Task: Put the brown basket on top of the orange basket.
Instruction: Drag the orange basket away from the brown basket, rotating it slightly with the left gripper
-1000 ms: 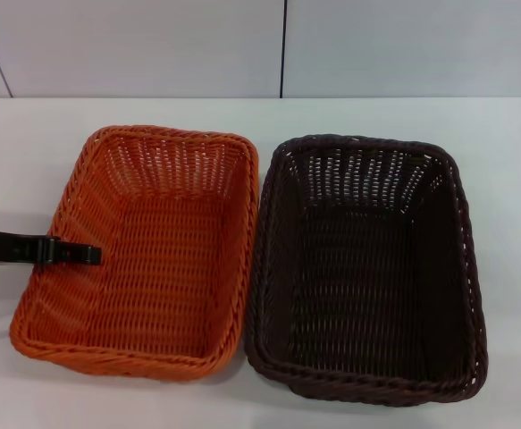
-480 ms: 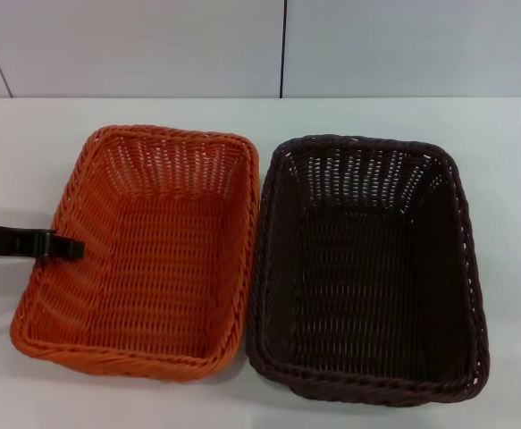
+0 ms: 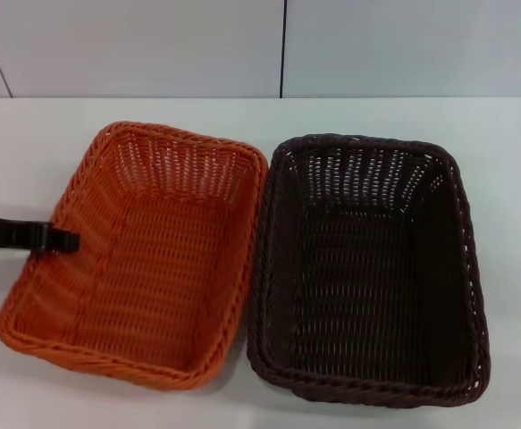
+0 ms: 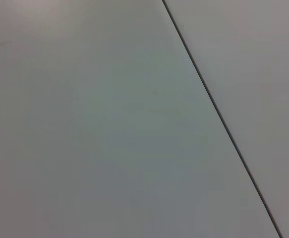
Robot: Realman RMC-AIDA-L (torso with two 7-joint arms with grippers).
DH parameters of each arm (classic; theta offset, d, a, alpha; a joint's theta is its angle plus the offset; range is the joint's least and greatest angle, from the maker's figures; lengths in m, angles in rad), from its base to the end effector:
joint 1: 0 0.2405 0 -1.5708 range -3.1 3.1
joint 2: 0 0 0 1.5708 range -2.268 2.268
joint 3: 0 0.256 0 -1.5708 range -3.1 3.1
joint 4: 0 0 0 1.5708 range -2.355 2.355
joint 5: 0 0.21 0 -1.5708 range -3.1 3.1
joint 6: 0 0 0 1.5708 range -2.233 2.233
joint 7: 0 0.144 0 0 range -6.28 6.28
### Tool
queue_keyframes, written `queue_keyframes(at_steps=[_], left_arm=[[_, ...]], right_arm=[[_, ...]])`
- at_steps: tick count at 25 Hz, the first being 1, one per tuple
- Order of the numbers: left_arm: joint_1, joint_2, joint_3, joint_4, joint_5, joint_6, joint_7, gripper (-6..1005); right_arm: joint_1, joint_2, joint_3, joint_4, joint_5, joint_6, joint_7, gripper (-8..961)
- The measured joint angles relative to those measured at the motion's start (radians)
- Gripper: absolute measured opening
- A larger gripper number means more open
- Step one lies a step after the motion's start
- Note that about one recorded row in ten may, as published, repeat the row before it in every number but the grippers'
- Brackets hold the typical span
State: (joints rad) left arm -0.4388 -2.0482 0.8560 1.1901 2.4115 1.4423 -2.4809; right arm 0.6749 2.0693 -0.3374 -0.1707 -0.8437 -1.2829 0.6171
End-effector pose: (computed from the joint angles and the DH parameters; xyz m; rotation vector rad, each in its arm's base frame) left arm -0.2888 0.3484 0.0750 -2.1759 -1.4836 -0.1143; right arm 0.2802 0.4053 0.0876 -1.2927 0.5182 1.1732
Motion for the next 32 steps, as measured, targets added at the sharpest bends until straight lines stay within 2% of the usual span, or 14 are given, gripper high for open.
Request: queue_keyframes(at_steps=[7, 8, 14, 17, 18, 21, 23, 24, 25, 26, 27, 28, 29, 32], left_arm=[[0.006, -0.001, -0.082, 0.020, -0.069, -0.002, 0.032, 173], [0.006, 0.001, -0.116, 0.020, -0.109, 0.000, 0.049, 172], [0.002, 0.019, -0.147, 0.020, -0.158, 0.017, 0.054, 168], [0.002, 0.036, -0.150, 0.016, -0.182, 0.020, 0.054, 167], [0.001, 0.056, -0.158, 0.014, -0.205, 0.022, 0.052, 167], [0.000, 0.073, -0.164, 0.013, -0.225, 0.030, 0.054, 167], [-0.006, 0.103, -0.166, 0.016, -0.235, 0.055, 0.062, 167], [-0.006, 0.103, -0.166, 0.016, -0.235, 0.055, 0.062, 166], [-0.016, 0.122, -0.170, 0.018, -0.235, 0.082, 0.090, 166], [-0.016, 0.122, -0.170, 0.018, -0.235, 0.082, 0.090, 166], [-0.024, 0.134, -0.173, 0.019, -0.235, 0.101, 0.115, 166], [-0.036, 0.154, -0.176, 0.020, -0.235, 0.130, 0.153, 166], [-0.036, 0.154, -0.176, 0.020, -0.235, 0.130, 0.153, 166], [-0.060, 0.186, -0.174, 0.009, -0.231, 0.173, 0.222, 166]], right_arm=[[0.006, 0.000, -0.004, 0.001, 0.000, 0.002, 0.000, 586], [0.008, 0.000, -0.003, 0.001, 0.000, 0.004, 0.000, 586], [0.010, 0.000, -0.002, 0.001, 0.000, 0.002, 0.000, 585], [0.007, 0.000, -0.002, 0.003, 0.000, 0.000, 0.000, 585], [0.004, 0.001, -0.002, 0.004, 0.000, 0.000, 0.003, 586], [0.001, 0.001, -0.002, 0.005, 0.000, 0.000, 0.005, 586], [0.000, 0.001, -0.002, 0.005, 0.000, -0.001, 0.006, 586], [0.000, 0.002, -0.002, 0.005, 0.000, -0.001, 0.006, 586], [0.000, 0.002, -0.002, 0.005, 0.000, -0.001, 0.006, 586], [0.000, 0.002, -0.002, 0.006, 0.000, 0.000, 0.006, 586], [0.000, 0.002, -0.002, 0.006, 0.000, 0.000, 0.007, 586], [0.000, 0.002, -0.004, 0.007, 0.000, 0.003, 0.007, 586], [0.000, 0.002, -0.004, 0.007, 0.000, 0.003, 0.007, 586], [0.003, 0.002, -0.008, 0.009, 0.000, 0.005, 0.007, 585]])
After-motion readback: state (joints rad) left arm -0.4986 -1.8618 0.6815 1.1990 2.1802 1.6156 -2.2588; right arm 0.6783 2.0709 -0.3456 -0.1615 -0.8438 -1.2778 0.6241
